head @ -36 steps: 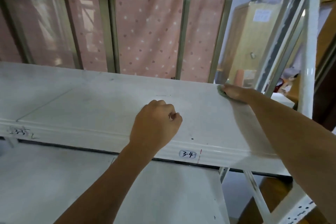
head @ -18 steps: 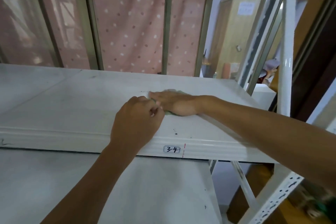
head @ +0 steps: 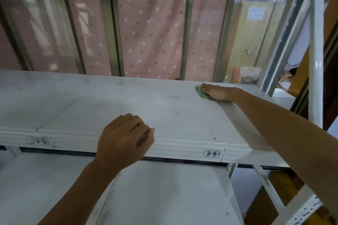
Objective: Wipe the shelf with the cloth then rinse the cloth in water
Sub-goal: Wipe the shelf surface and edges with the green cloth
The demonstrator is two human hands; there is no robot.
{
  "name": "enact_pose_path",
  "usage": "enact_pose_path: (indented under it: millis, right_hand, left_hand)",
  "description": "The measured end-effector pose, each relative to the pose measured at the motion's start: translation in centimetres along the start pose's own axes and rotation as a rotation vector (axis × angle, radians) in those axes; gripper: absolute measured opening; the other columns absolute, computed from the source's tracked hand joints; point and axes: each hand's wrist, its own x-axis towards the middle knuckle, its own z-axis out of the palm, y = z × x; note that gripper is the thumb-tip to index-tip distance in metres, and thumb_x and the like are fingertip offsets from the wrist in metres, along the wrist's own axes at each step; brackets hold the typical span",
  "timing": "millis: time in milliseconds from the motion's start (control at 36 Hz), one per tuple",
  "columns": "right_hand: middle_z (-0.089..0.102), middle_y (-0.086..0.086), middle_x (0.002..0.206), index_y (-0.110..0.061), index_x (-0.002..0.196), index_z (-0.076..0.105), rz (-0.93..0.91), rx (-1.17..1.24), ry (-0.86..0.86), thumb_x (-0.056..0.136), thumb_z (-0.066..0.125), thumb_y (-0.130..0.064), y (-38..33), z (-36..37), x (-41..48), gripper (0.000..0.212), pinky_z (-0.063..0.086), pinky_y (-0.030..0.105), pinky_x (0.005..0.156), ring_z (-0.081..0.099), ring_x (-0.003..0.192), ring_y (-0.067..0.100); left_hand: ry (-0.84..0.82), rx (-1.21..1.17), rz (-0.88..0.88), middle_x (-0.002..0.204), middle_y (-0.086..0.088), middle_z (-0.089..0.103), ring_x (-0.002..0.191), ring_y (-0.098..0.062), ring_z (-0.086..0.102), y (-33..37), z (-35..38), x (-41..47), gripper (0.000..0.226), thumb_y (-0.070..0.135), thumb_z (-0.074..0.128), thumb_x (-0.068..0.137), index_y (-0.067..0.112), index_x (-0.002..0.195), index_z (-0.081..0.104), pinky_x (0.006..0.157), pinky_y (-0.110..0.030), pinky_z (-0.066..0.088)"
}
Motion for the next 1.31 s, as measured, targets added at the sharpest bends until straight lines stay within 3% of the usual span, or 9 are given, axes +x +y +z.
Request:
enact_pose_path:
  millis: [83, 194, 278, 361, 611, 1000, 1194, 1250, 1306]
  right_hand:
    - [0.053, 0.015, 0.101, -0.007, 0.099, 0.048, 0.023, -0.029, 0.042, 0.106, 0.026, -0.016, -2.3, 0.3, 2.9, 0.025, 0.032, 0.034, 0.085, 0.051, 0.1, 0.029]
    - [0.052, 0.026, 0.131, 0.003, 0.129, 0.05, -0.016, -0.033, 0.003, 0.107, 0.027, -0.024, -6.1, 1.4, 6.5, 0.042, 0.031, 0.046, 0.106, 0.046, 0.126, 0.038]
    - [0.053, 0.016, 0.133, -0.012, 0.13, 0.052, -0.124, -0.071, -0.054, 0.105, 0.025, -0.041, -9.8, 2.7, 8.7, 0.047, 0.026, 0.049, 0.111, 0.048, 0.124, 0.031]
    - [0.016, 0.007, 0.165, -0.014, 0.157, 0.019, -0.23, -0.138, -0.107, 0.107, 0.018, -0.047, -13.2, 4.4, 9.1, 0.06, 0.012, 0.041, 0.121, 0.018, 0.151, 0.024]
    - [0.002, -0.014, 0.165, -0.035, 0.159, 0.003, -0.43, -0.205, -0.159, 0.105, 0.017, -0.054, -12.2, 6.4, 2.6, 0.058, -0.003, 0.024, 0.115, 0.002, 0.151, 0.008]
    - [0.002, -0.031, 0.16, -0.041, 0.157, 0.009, -0.452, -0.162, -0.248, 0.106, 0.024, -0.047, -8.7, 6.0, -6.5, 0.053, -0.006, 0.015, 0.115, -0.005, 0.144, -0.012]
    - [0.006, -0.019, 0.162, -0.03, 0.159, 0.007, -0.304, -0.217, -0.099, 0.107, 0.017, -0.047, -10.1, 5.5, 2.5, 0.055, -0.002, 0.018, 0.112, 0.004, 0.149, 0.002]
    - [0.022, -0.019, 0.156, -0.029, 0.156, 0.024, -0.249, -0.189, -0.09, 0.107, 0.016, -0.046, -11.5, 5.5, 6.1, 0.052, 0.008, 0.024, 0.115, 0.023, 0.144, 0.006]
    - [0.05, -0.025, 0.115, -0.044, 0.11, 0.051, -0.236, -0.186, -0.076, 0.098, 0.019, -0.053, -13.0, 5.6, 9.9, 0.036, 0.03, 0.037, 0.103, 0.048, 0.101, -0.001]
  left_hand:
    - [0.044, -0.024, -0.058, 0.054, -0.001, 0.045, 0.049, -0.018, 0.036, -0.5, -0.3, -0.5, 0.043, 0.012, 0.064, 0.093, 0.01, 0.052, 0.051, 0.047, -0.032, 0.034]
    - [0.084, -0.081, -0.093, 0.05, 0.0, 0.035, 0.046, -0.018, 0.029, -0.1, -0.3, 0.1, 0.05, 0.01, 0.061, 0.092, 0.014, 0.048, 0.038, 0.046, -0.029, 0.024]
    - [0.096, -0.103, -0.104, 0.05, 0.0, 0.033, 0.045, -0.019, 0.028, -0.3, -0.2, 0.1, 0.051, 0.01, 0.061, 0.092, 0.014, 0.048, 0.036, 0.044, -0.03, 0.024]
    - [0.072, -0.092, -0.085, 0.052, 0.0, 0.037, 0.049, -0.017, 0.03, -0.6, -0.3, -0.3, 0.046, 0.011, 0.063, 0.09, 0.013, 0.05, 0.042, 0.048, -0.029, 0.027]
    - [0.041, -0.03, 0.018, 0.075, -0.005, 0.071, 0.064, -0.024, 0.065, -0.9, -0.6, -2.0, 0.017, 0.017, 0.069, 0.089, 0.005, 0.082, 0.079, 0.061, -0.035, 0.051]
    - [0.007, -0.092, -0.063, 0.047, 0.0, 0.037, 0.048, -0.018, 0.029, -0.9, -0.8, 0.8, 0.049, 0.019, 0.059, 0.091, 0.015, 0.045, 0.041, 0.055, -0.025, 0.02]
    - [-0.145, -0.034, -0.052, 0.053, 0.001, 0.044, 0.051, -0.019, 0.04, -5.1, -2.7, -0.1, 0.044, 0.021, 0.06, 0.092, 0.013, 0.051, 0.048, 0.047, -0.029, 0.033]
    - [-0.123, -0.022, -0.078, 0.055, 0.001, 0.047, 0.051, -0.016, 0.039, -7.0, -3.4, -0.8, 0.041, 0.018, 0.063, 0.091, 0.013, 0.053, 0.049, 0.047, -0.027, 0.036]
    - [-0.109, -0.034, -0.135, 0.058, 0.002, 0.05, 0.053, -0.013, 0.038, -8.9, -4.2, -1.4, 0.037, 0.018, 0.064, 0.09, 0.012, 0.055, 0.054, 0.047, -0.026, 0.04]
